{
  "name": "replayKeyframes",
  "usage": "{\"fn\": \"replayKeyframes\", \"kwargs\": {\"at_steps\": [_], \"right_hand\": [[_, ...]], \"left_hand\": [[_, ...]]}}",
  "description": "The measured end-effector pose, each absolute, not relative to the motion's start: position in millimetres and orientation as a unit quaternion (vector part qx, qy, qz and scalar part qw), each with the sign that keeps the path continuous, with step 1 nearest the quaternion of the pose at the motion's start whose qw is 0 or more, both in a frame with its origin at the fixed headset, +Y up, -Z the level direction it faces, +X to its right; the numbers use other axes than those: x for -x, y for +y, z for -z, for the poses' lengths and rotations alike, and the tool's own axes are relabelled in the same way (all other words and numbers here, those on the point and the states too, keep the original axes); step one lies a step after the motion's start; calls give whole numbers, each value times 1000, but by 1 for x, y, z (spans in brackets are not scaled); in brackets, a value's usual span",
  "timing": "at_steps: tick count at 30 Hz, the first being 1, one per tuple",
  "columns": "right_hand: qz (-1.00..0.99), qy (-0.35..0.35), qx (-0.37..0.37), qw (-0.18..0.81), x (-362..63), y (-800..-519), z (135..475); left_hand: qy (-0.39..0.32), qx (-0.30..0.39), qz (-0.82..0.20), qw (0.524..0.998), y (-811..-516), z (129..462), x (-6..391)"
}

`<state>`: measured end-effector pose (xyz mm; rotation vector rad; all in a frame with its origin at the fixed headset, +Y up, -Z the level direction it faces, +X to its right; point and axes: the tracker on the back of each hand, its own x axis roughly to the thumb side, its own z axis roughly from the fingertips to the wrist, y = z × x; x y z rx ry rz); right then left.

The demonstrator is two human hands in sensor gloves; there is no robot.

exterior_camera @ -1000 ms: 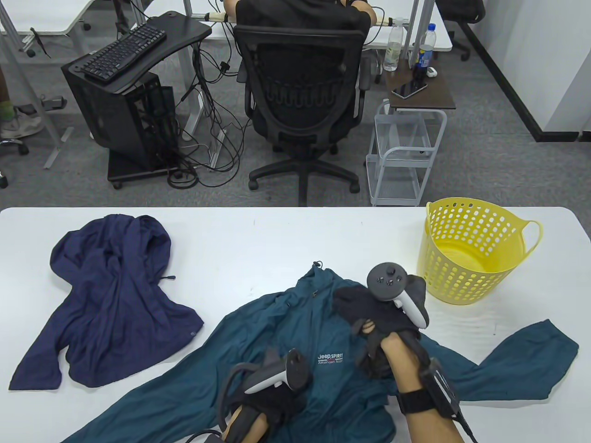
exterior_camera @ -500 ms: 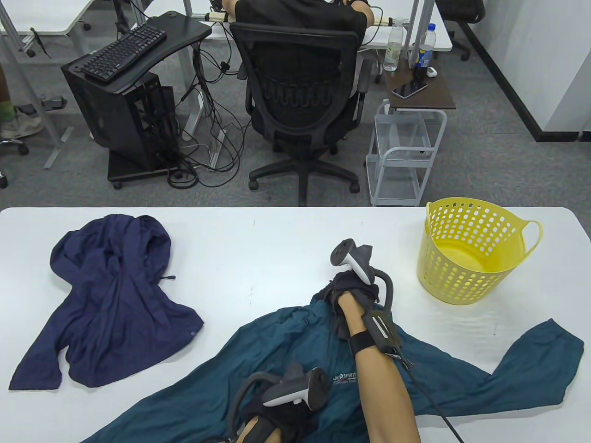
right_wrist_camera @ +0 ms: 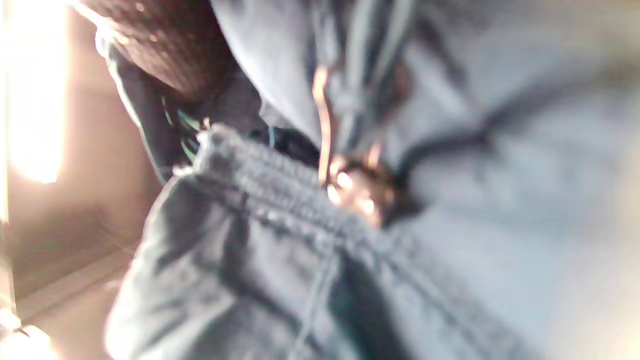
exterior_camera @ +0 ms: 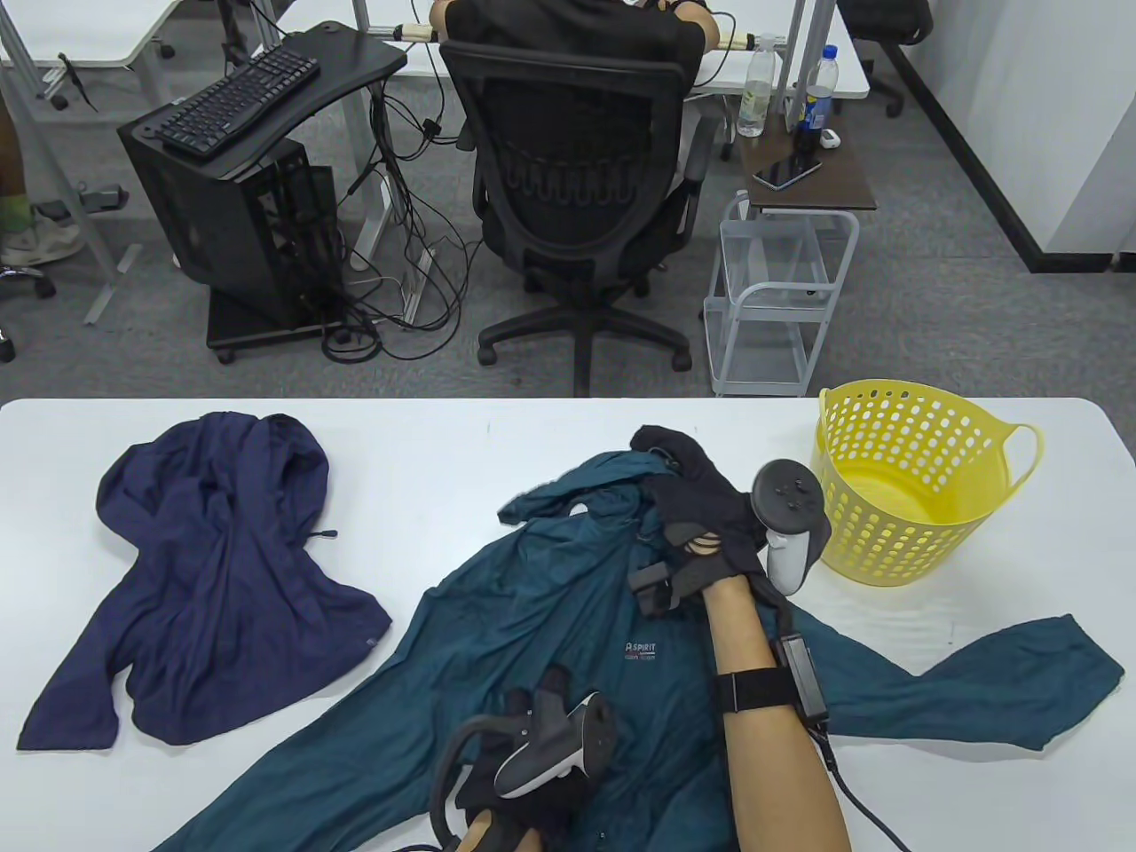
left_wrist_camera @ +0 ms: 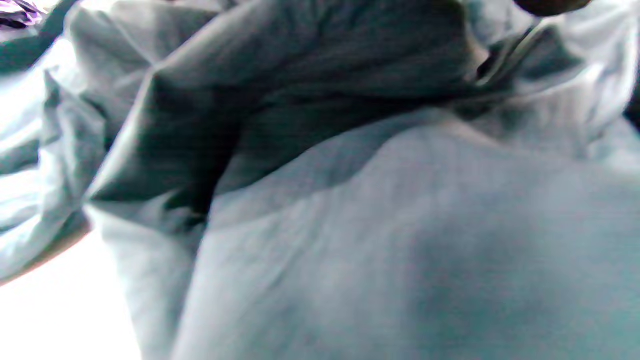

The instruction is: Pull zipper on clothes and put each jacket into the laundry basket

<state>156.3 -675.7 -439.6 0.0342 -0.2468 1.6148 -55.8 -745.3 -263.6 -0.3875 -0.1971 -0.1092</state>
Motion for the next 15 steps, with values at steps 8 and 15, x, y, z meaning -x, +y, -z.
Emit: {"fn": "replayKeyframes", "kwargs": {"at_steps": [8,15], "right_hand": [[-884,105,217,400,-180,-746,445],[-887,35,164,430,-180,-716,437]], "left_hand": [[-122,257,58,957,-754,263,53],[-103,201,-77,971,-726,278,91]]}}
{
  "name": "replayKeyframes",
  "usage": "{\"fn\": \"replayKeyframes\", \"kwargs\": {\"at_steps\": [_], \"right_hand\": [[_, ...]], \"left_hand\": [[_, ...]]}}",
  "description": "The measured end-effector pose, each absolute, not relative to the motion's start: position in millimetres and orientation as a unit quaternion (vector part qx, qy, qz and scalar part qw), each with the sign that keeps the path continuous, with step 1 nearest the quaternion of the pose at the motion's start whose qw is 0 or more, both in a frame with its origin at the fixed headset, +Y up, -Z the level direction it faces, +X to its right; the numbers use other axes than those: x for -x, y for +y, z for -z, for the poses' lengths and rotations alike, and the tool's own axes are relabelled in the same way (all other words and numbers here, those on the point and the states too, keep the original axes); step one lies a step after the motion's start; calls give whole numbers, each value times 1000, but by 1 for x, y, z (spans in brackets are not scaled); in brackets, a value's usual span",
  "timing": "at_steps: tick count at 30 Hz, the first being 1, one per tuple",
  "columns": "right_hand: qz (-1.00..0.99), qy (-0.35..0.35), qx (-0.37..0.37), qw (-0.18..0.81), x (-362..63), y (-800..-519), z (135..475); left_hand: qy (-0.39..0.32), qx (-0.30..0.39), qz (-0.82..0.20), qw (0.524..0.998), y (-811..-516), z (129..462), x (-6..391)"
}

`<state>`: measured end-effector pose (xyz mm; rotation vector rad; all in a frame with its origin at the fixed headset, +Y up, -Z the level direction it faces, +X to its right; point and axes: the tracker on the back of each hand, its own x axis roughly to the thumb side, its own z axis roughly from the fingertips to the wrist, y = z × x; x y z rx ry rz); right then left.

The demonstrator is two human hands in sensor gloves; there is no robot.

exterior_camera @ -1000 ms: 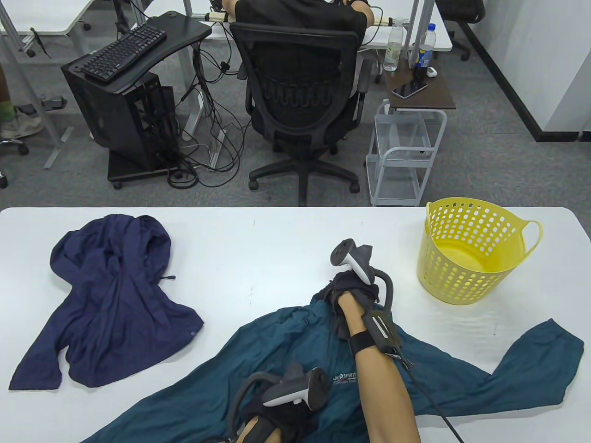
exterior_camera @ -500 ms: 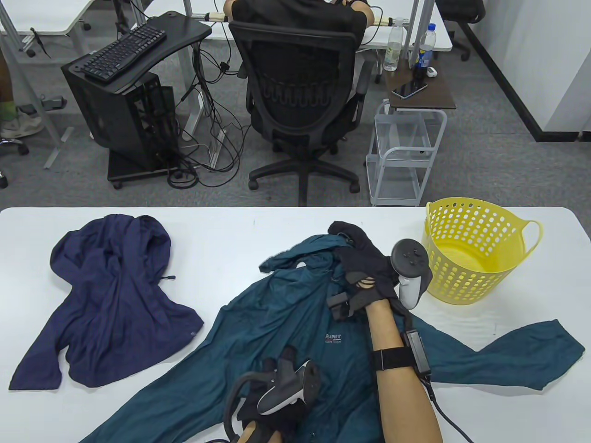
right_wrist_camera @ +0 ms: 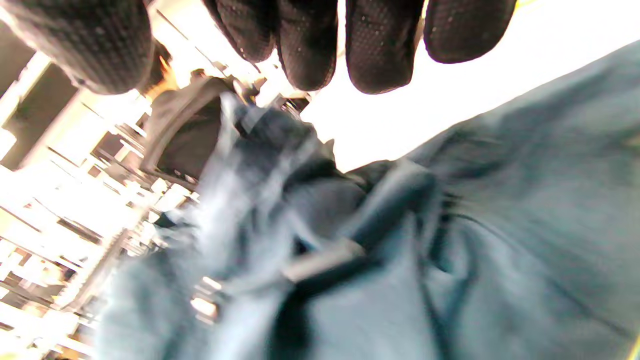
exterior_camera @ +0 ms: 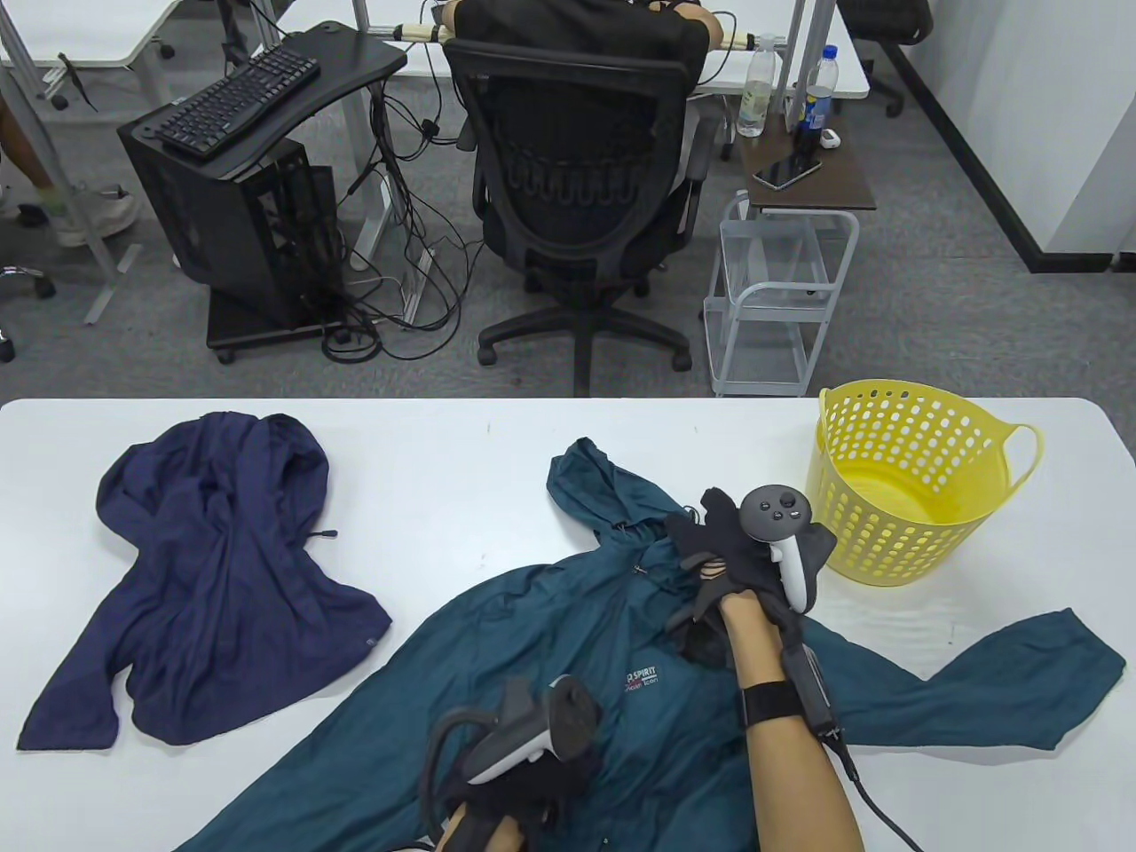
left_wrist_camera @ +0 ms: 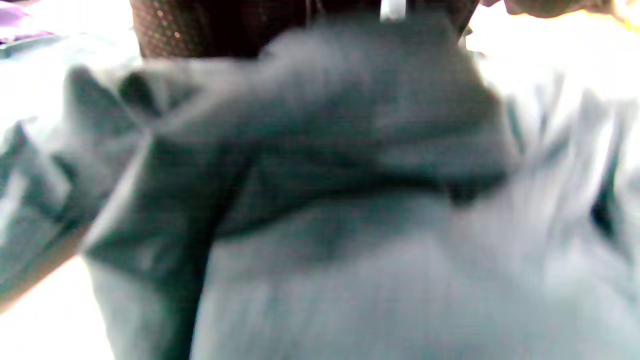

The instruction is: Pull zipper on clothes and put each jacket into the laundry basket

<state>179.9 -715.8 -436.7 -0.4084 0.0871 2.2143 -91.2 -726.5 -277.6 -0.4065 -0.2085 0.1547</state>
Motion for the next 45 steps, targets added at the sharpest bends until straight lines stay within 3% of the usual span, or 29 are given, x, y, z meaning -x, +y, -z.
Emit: {"fn": "replayKeyframes", "kwargs": {"at_steps": [4,6,9,12,15,19,23,25,28,33,36,38,41,45], "right_hand": [[-921,19,135,365,-182,-702,422],[-948,54,117,292,-180,-705,412],[-972,112,59,199,-170,-725,393],[-974,184,-28,131,-162,-756,378],[-966,243,7,86,-181,-777,371],[-964,214,92,126,-222,-786,376],[-963,176,103,177,-236,-792,376],[-972,153,90,156,-232,-784,372],[-983,99,44,145,-219,-750,356],[-974,107,-125,157,-161,-705,305],[-937,187,-269,120,-115,-710,269],[-910,245,-322,93,-92,-725,254],[-904,291,-312,33,-77,-752,253],[-934,252,-252,8,-85,-768,269]], "left_hand": [[5,80,-211,974,-706,291,143],[51,54,-187,980,-706,301,155],[29,112,-86,990,-726,330,149],[-43,197,-76,977,-766,350,128],[-9,279,-29,960,-791,359,125],[89,269,23,959,-783,370,143],[141,266,-32,953,-782,383,155],[130,256,-45,957,-777,381,155],[81,202,-35,975,-755,365,146],[-24,145,-52,988,-708,318,129],[-76,128,-50,988,-692,292,116],[-100,123,-51,986,-688,282,107],[-149,126,-48,980,-688,273,97],[-194,114,-37,974,-701,269,93]]}}
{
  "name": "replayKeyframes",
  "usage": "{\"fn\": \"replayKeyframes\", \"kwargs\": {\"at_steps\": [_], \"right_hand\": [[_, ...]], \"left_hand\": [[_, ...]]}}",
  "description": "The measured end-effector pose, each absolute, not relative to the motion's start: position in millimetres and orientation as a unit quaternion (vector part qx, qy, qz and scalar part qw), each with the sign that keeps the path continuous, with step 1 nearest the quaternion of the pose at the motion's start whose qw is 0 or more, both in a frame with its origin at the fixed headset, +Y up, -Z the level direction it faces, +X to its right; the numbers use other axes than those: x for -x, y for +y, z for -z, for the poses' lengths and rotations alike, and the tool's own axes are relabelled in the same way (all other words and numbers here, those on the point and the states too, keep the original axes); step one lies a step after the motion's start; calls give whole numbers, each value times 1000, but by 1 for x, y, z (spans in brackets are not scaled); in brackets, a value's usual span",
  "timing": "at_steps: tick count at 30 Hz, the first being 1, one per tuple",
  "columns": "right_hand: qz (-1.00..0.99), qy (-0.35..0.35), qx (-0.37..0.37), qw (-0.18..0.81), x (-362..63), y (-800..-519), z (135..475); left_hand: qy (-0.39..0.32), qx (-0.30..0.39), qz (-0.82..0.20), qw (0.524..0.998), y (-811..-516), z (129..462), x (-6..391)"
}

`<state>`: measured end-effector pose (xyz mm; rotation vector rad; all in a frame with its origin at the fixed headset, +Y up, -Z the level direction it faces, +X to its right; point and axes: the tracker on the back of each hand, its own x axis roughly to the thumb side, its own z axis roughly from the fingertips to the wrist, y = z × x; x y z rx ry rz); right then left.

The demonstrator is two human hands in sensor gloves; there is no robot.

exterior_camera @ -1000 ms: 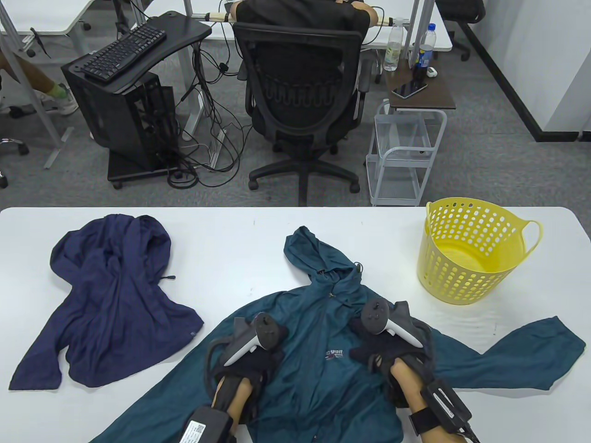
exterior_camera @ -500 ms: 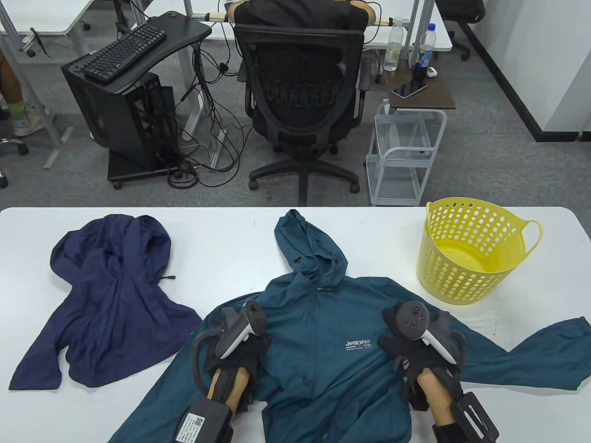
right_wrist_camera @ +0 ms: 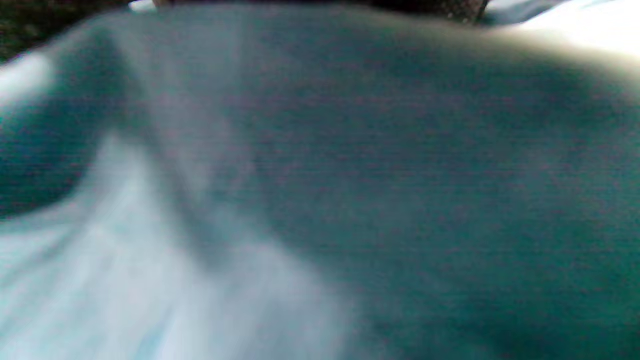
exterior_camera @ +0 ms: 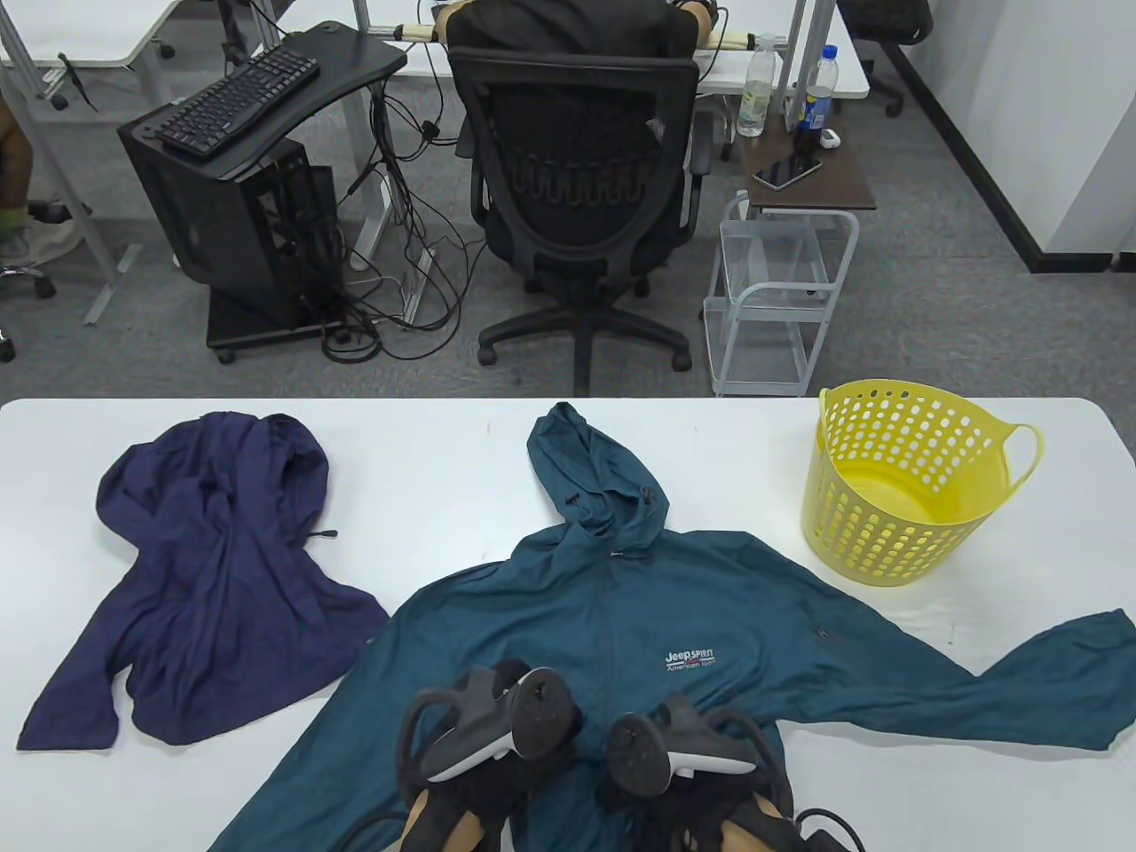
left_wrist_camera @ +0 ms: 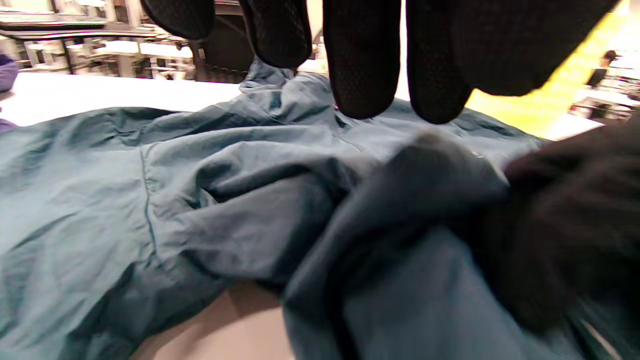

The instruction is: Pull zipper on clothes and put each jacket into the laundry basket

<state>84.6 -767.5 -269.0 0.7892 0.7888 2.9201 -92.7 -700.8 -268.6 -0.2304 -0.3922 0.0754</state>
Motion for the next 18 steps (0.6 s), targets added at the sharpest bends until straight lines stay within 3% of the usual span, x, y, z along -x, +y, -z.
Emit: {"fn": "replayKeyframes", "kwargs": {"at_steps": [8,14,18], "right_hand": [[-979,152,-131,29,-118,-779,307],[-986,113,-116,36,-126,-783,309],[-988,94,-122,24,-129,-783,306]], "left_hand": [[-297,112,-99,943,-714,252,86],[-314,254,-69,912,-747,250,75],[-316,296,-23,901,-758,248,70]]}}
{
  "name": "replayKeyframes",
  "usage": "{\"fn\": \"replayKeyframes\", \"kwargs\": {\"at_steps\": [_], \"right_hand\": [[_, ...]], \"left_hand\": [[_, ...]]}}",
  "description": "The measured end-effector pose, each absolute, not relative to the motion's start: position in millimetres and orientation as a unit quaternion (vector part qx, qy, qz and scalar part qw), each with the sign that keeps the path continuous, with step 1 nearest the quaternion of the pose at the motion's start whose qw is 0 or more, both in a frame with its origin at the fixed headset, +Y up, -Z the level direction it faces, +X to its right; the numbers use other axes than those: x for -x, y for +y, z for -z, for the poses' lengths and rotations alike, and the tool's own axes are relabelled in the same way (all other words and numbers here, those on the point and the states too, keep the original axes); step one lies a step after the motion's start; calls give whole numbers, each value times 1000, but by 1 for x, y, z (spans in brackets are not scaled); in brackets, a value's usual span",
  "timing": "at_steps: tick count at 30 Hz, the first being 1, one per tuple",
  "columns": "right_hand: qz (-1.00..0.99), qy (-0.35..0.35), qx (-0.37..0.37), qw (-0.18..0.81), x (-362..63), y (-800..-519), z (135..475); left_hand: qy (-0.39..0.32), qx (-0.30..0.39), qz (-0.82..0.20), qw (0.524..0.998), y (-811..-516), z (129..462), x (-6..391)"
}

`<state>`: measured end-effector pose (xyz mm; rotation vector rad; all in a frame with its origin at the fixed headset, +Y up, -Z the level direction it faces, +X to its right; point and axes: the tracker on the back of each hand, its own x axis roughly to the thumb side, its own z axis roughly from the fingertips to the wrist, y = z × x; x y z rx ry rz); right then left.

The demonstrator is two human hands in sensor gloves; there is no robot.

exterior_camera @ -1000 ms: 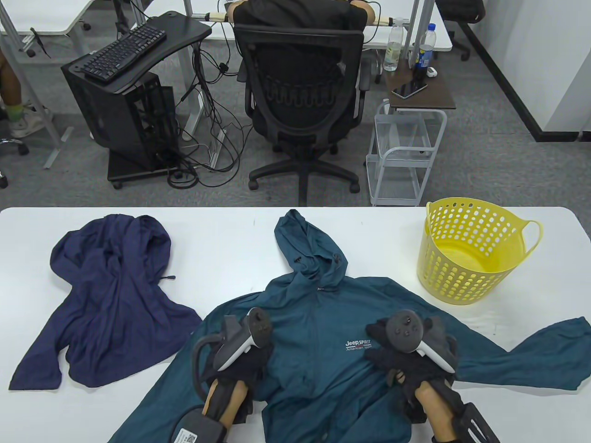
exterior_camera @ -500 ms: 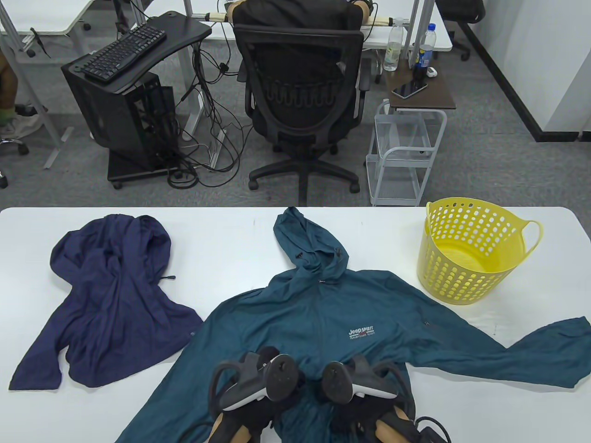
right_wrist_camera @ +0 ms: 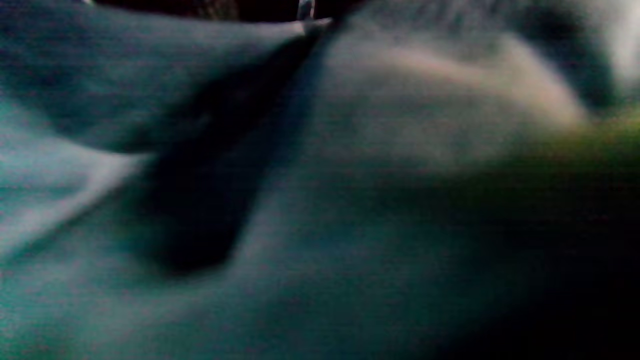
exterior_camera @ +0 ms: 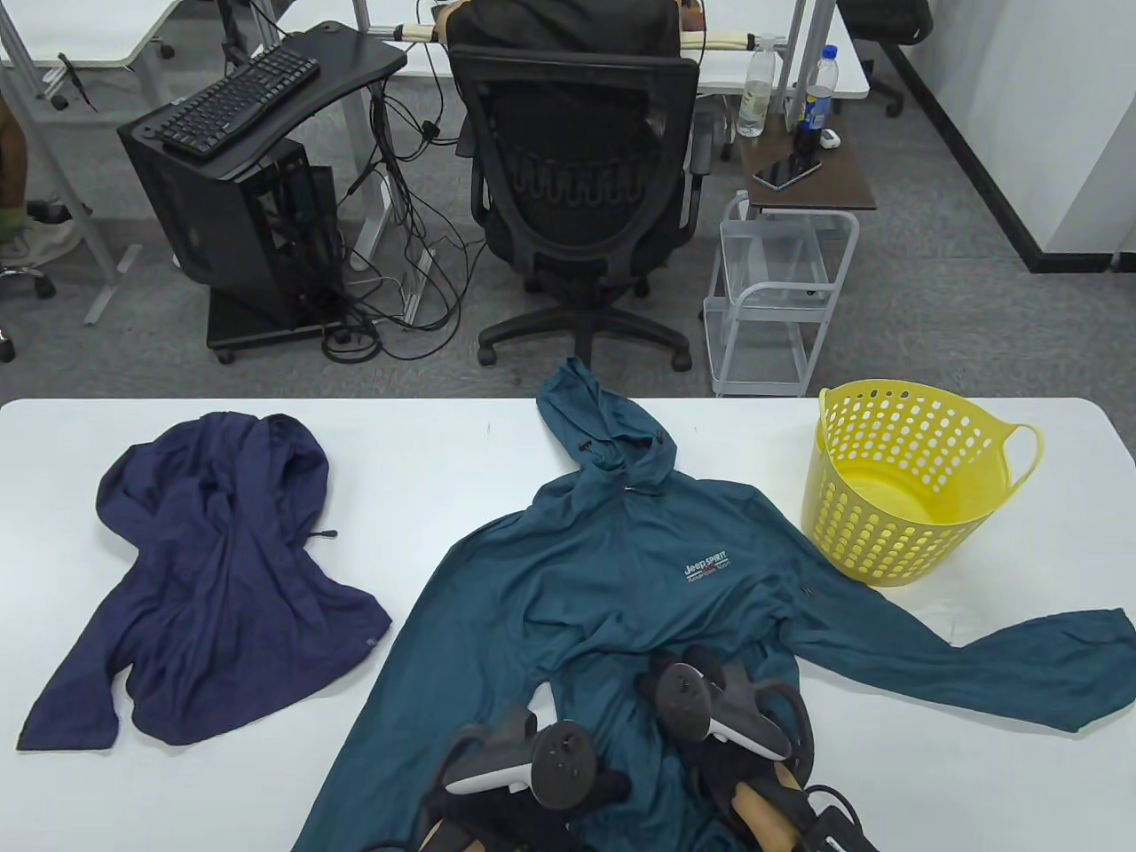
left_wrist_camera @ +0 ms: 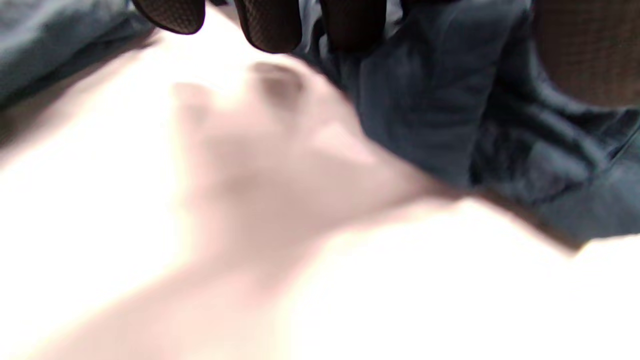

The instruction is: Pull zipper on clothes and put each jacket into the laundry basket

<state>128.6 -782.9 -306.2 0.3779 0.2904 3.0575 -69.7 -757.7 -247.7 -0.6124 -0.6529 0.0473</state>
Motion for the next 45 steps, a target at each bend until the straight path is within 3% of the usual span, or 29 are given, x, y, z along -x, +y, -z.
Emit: {"fn": "replayKeyframes", "kwargs": {"at_steps": [7,10,13,16,23,31,35,40,43,45], "right_hand": [[-983,27,-156,93,-140,-757,287],[-975,-4,-171,143,-140,-740,276],[-966,-1,-186,181,-131,-730,265],[-951,62,-217,210,-115,-727,252],[-979,-24,-177,93,-88,-728,238],[-979,-108,-130,117,-132,-694,243],[-980,-84,-106,148,-164,-683,250],[-986,-52,-92,131,-178,-679,253],[-991,0,-92,94,-172,-684,251],[-986,5,-133,99,-160,-687,248]], "left_hand": [[-290,213,-9,933,-762,247,61],[-269,172,-68,945,-758,249,61],[-235,120,-105,959,-751,252,64],[-206,54,-116,970,-740,251,72],[-144,-6,-164,976,-730,249,84],[-84,19,14,996,-726,244,83],[-66,62,-72,993,-712,250,102],[-77,46,-58,994,-695,243,116],[-77,6,-78,994,-692,241,121],[-83,-41,-62,994,-690,240,118]]}}
